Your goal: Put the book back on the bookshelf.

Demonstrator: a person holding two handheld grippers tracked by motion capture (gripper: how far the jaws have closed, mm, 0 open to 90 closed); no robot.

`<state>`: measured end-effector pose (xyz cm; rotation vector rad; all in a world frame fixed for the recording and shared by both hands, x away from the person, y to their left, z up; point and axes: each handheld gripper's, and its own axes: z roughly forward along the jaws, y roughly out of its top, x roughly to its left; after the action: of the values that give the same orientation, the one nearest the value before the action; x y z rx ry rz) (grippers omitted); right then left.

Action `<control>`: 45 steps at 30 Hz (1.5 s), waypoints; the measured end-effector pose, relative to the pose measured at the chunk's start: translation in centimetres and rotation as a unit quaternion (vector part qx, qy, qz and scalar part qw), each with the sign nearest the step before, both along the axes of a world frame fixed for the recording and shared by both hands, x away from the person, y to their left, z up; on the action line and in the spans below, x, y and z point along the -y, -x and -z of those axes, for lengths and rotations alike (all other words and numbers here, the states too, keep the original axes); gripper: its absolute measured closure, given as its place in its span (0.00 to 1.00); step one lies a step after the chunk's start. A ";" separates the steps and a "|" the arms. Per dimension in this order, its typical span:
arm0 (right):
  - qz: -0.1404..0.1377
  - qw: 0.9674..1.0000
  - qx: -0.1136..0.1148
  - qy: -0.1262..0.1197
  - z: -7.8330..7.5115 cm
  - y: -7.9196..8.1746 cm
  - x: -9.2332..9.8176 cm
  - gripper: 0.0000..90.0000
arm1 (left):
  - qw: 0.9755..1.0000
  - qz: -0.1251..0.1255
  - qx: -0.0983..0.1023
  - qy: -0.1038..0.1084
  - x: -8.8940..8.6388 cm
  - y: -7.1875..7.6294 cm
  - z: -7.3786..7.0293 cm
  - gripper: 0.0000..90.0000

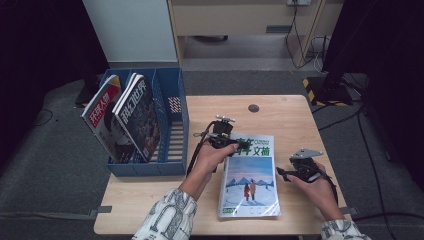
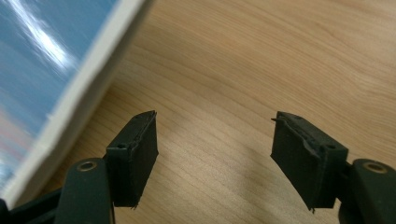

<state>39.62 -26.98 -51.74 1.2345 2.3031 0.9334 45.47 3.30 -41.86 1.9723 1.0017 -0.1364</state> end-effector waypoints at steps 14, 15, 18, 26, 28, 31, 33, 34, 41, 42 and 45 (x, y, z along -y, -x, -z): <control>0.016 1.000 -0.004 0.012 0.7 -0.4 0.2 0.33 | 0.997 -0.006 0.073 -0.012 -1.3 1.7 -6.5 0.81; 0.016 1.000 -0.003 0.013 0.6 -0.4 0.2 0.33 | 0.997 -0.007 0.076 -0.012 -1.4 1.8 -7.0 0.81; 0.020 1.000 -0.001 0.016 0.7 -0.3 0.3 0.32 | 0.996 -0.015 0.085 -0.011 -1.8 1.9 -8.2 0.81; 0.027 0.999 0.001 0.017 0.7 -0.5 0.6 0.32 | 0.994 -0.019 0.102 -0.017 -2.3 1.7 -10.7 0.81; 0.028 0.999 0.002 0.018 0.8 -0.5 0.7 0.32 | 0.994 -0.022 0.106 -0.018 -2.4 1.6 -11.0 0.81; 0.031 0.999 0.000 0.020 0.8 -0.5 0.7 0.32 | 0.993 -0.025 0.114 -0.025 -2.7 1.5 -11.5 0.81; 0.029 0.999 0.004 0.023 0.8 -0.5 0.8 0.32 | 0.992 -0.029 0.117 -0.026 -3.0 1.5 -11.8 0.81; 0.030 0.999 0.005 0.023 0.8 -0.5 0.7 0.32 | 0.992 -0.031 0.117 -0.025 -3.1 1.5 -12.0 0.81; 0.039 0.999 0.006 0.029 1.0 -0.5 0.8 0.29 | 0.991 -0.042 0.124 -0.014 -4.5 1.7 -13.2 0.81; 0.040 0.999 0.007 0.029 1.1 -0.5 0.8 0.27 | 0.991 -0.044 0.124 -0.014 -4.7 1.7 -13.4 0.81; 0.043 0.999 0.008 0.023 1.2 -0.6 0.7 0.25 | 0.990 -0.049 0.129 -0.017 -5.3 2.0 -14.1 0.81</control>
<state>40.18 -27.68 -52.93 1.2905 2.2280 0.8521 43.51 8.55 -27.80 1.9080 0.9321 0.1873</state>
